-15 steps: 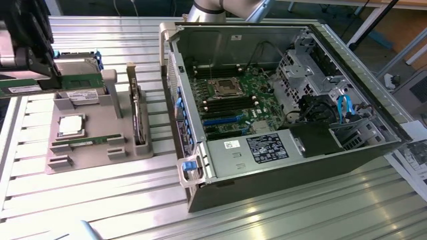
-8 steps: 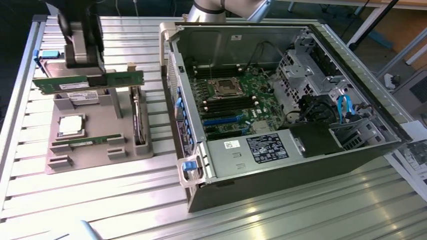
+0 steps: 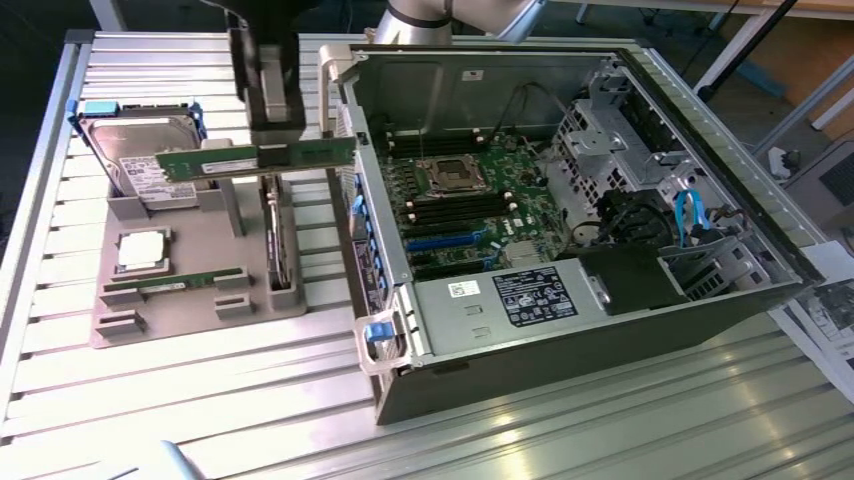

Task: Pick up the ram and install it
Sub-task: 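Pick up the ram and move it above insertion slot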

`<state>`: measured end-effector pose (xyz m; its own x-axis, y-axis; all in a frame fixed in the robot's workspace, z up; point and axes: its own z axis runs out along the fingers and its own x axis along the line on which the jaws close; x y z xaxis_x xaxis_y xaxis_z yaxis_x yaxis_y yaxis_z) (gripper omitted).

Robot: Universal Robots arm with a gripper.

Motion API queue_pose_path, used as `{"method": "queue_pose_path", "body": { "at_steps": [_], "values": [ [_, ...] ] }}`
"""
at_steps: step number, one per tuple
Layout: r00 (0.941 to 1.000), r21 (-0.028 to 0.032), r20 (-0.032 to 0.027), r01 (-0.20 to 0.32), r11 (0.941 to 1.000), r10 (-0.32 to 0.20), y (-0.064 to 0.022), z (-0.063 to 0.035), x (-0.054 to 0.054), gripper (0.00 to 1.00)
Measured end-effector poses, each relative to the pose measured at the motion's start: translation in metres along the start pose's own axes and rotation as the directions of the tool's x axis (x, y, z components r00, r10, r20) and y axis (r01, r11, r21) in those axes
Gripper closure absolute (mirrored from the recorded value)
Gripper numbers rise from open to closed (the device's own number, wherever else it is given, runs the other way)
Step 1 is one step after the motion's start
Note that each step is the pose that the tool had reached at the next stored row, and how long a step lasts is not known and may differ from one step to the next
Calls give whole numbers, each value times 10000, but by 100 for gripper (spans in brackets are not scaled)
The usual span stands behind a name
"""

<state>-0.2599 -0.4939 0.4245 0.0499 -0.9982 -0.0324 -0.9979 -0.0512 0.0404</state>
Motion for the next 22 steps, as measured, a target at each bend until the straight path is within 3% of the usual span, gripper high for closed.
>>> {"method": "queue_pose_path", "body": {
  "at_steps": [11,16,22],
  "values": [
    [10000,0,0,0,10000,0,-630,-24,32,86],
    [10000,-1,-1,0,10000,0,-842,-31,42,86],
    [10000,0,0,1,10000,-1,-1227,-42,62,86]
  ]
}}
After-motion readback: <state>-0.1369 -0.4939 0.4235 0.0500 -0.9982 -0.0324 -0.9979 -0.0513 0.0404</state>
